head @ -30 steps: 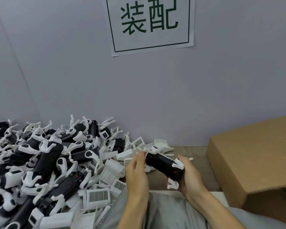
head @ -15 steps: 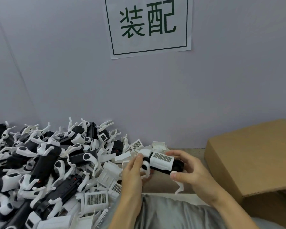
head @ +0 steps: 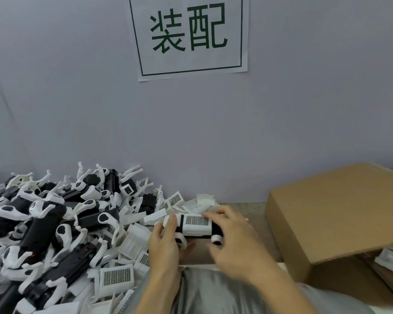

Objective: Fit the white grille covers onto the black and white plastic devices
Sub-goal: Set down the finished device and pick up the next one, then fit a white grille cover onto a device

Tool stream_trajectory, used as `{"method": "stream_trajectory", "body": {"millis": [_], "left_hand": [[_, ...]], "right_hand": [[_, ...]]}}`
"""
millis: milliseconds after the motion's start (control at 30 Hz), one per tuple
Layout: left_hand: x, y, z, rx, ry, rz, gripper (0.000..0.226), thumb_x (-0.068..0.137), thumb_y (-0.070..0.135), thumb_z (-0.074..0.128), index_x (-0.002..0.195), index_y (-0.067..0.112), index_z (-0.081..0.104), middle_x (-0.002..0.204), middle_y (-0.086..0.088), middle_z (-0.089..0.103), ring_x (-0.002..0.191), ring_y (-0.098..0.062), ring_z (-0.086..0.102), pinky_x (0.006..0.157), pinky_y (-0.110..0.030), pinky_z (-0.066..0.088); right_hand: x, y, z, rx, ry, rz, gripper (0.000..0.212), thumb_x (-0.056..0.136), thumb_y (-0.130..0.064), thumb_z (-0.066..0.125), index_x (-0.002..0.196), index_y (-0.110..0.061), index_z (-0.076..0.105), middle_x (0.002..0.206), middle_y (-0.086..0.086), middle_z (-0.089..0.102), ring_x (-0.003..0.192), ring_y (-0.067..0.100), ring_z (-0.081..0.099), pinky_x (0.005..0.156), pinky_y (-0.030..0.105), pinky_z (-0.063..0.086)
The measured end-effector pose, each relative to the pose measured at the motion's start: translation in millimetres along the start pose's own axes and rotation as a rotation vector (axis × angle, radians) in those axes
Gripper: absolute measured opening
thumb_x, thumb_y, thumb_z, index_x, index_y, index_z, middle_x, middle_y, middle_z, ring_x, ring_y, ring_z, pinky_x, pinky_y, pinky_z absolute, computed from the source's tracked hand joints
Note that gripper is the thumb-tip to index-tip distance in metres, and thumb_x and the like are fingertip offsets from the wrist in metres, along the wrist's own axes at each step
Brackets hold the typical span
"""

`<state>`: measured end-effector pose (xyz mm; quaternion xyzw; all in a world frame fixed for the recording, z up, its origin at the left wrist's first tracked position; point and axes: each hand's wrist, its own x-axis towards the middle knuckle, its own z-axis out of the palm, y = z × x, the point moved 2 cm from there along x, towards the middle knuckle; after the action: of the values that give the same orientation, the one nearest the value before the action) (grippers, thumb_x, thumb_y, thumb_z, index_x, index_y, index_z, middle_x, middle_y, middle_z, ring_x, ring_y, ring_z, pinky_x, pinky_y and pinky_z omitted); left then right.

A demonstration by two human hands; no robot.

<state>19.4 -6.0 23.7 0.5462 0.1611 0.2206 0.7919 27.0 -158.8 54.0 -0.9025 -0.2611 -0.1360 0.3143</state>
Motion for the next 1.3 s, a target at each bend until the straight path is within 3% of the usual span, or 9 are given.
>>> {"method": "stream_trajectory", "body": {"millis": [233, 367, 500, 633, 800, 933, 1100, 1200, 1300], "left_hand": [[-2, -1, -1, -0.080, -0.010, -0.058, 0.023, 0.094, 0.034, 0.066, 0.099, 0.012, 0.068, 0.095, -0.019, 0.072, 0.076, -0.037, 0.068, 0.058, -0.044, 0.059], [-7, 2, 5, -0.088, -0.040, -0.056, 0.034, 0.096, 0.045, 0.057, 0.103, 0.013, 0.067, 0.099, -0.008, 0.070, 0.090, -0.025, 0.068, 0.047, -0.036, 0.054], [-2, 2, 2, -0.070, 0.002, -0.033, 0.024, 0.101, 0.031, 0.051, 0.095, 0.015, 0.067, 0.109, -0.009, 0.065, 0.095, -0.023, 0.061, 0.051, -0.034, 0.055], [-4, -1, 4, -0.071, -0.023, -0.056, 0.021, 0.099, 0.020, 0.048, 0.089, 0.015, 0.066, 0.104, -0.012, 0.065, 0.087, -0.021, 0.060, 0.061, -0.036, 0.047], [-7, 1, 3, -0.135, -0.003, -0.118, 0.025, 0.099, 0.024, 0.046, 0.088, 0.014, 0.065, 0.097, -0.008, 0.064, 0.086, -0.021, 0.058, 0.066, -0.036, 0.043], [-10, 3, 5, -0.121, 0.006, -0.128, 0.024, 0.098, 0.022, 0.046, 0.086, 0.015, 0.065, 0.094, -0.007, 0.064, 0.085, -0.020, 0.058, 0.065, -0.035, 0.042], [-10, 1, 6, -0.089, 0.024, -0.123, 0.023, 0.097, 0.022, 0.048, 0.086, 0.015, 0.066, 0.093, -0.007, 0.066, 0.084, -0.022, 0.059, 0.063, -0.035, 0.043], [-8, -1, 7, -0.052, 0.027, -0.119, 0.021, 0.097, 0.021, 0.049, 0.087, 0.013, 0.066, 0.091, -0.008, 0.067, 0.080, -0.022, 0.060, 0.062, -0.034, 0.043], [-8, -3, 9, 0.020, 0.009, -0.084, 0.019, 0.096, 0.015, 0.051, 0.086, 0.011, 0.066, 0.083, -0.009, 0.068, 0.073, -0.023, 0.060, 0.060, -0.033, 0.041]], "right_hand": [[-3, -10, 24, -0.263, 0.107, 0.071, 0.074, 0.091, -0.004, 0.052, 0.154, -0.030, 0.020, 0.154, -0.005, 0.024, 0.134, 0.022, 0.034, 0.096, 0.032, 0.047], [-8, 0, 13, -0.184, 0.150, 0.169, 0.045, 0.104, -0.027, 0.045, 0.147, -0.026, 0.032, 0.136, -0.002, 0.049, 0.119, 0.022, 0.052, 0.090, 0.032, 0.044], [-5, 8, -25, 0.153, 0.331, 0.322, 0.014, 0.099, -0.038, 0.052, 0.099, -0.024, 0.056, 0.084, -0.006, 0.064, 0.072, 0.005, 0.060, 0.059, 0.020, 0.046], [4, 34, -90, 0.834, 0.459, 0.487, 0.018, 0.100, -0.023, 0.055, 0.088, -0.013, 0.066, 0.063, -0.001, 0.070, 0.051, 0.015, 0.063, 0.050, 0.031, 0.056], [3, 89, -181, 1.223, 0.865, 0.550, 0.018, 0.105, -0.015, 0.044, 0.110, -0.004, 0.057, 0.094, 0.015, 0.060, 0.057, 0.021, 0.059, 0.040, 0.022, 0.051], [-19, 131, -217, 1.445, 1.113, 0.537, 0.033, 0.108, -0.025, 0.035, 0.136, -0.014, 0.049, 0.142, 0.017, 0.049, 0.112, 0.030, 0.060, 0.075, 0.027, 0.057], [-18, 142, -215, 1.168, 1.012, 0.639, 0.043, 0.106, -0.012, 0.039, 0.148, -0.002, 0.036, 0.148, 0.025, 0.042, 0.132, 0.037, 0.050, 0.096, 0.035, 0.052], [-15, 116, -188, 0.820, 0.896, 0.633, 0.021, 0.100, 0.002, 0.042, 0.115, 0.004, 0.056, 0.119, 0.033, 0.059, 0.107, 0.034, 0.062, 0.084, 0.036, 0.053], [-14, 75, -133, 0.731, 0.635, 0.543, 0.027, 0.100, -0.004, 0.044, 0.106, -0.010, 0.069, 0.086, 0.007, 0.074, 0.078, 0.019, 0.072, 0.065, 0.026, 0.050]]}}
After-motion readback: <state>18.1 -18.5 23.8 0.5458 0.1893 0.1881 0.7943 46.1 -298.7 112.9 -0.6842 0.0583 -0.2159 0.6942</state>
